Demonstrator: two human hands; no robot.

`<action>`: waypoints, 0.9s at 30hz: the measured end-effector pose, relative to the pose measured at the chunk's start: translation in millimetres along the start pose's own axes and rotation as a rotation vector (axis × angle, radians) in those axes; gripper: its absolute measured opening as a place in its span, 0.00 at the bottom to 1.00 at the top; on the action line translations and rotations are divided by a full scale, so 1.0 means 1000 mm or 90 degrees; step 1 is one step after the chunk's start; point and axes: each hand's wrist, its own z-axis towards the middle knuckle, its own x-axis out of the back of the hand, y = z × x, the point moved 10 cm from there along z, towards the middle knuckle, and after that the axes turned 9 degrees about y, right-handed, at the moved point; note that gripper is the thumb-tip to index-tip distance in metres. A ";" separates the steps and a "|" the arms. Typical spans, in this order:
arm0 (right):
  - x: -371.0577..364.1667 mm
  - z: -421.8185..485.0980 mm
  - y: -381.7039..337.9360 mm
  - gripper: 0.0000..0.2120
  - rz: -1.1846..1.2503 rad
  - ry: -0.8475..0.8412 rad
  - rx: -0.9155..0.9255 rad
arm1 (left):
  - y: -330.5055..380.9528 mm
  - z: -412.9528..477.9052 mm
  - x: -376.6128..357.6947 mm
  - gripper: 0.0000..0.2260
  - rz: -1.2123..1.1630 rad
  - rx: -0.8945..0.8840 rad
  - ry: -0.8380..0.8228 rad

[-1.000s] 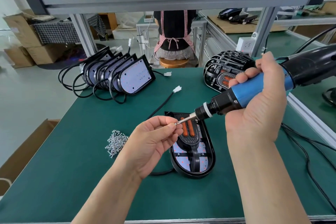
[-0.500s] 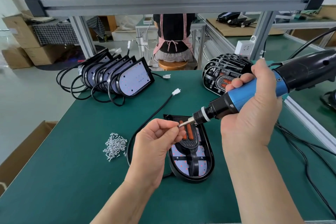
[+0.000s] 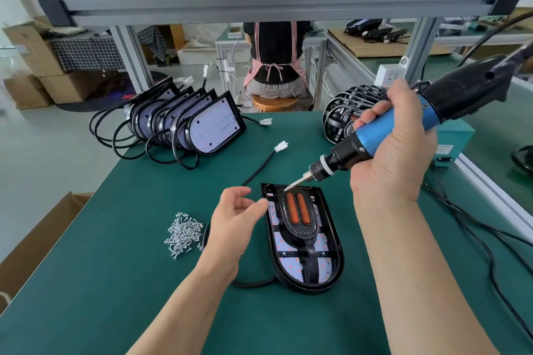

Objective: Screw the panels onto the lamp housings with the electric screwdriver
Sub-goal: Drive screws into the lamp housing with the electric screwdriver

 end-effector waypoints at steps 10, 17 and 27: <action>-0.041 0.007 0.055 0.12 -0.082 -0.137 0.016 | -0.028 0.004 -0.046 0.47 0.139 0.086 -0.133; -0.049 0.012 0.078 0.12 -0.130 -0.157 0.008 | -0.030 0.004 -0.051 0.37 0.071 0.082 -0.155; -0.046 0.012 0.087 0.11 -0.145 -0.156 0.005 | -0.035 0.010 -0.054 0.40 0.055 0.069 -0.153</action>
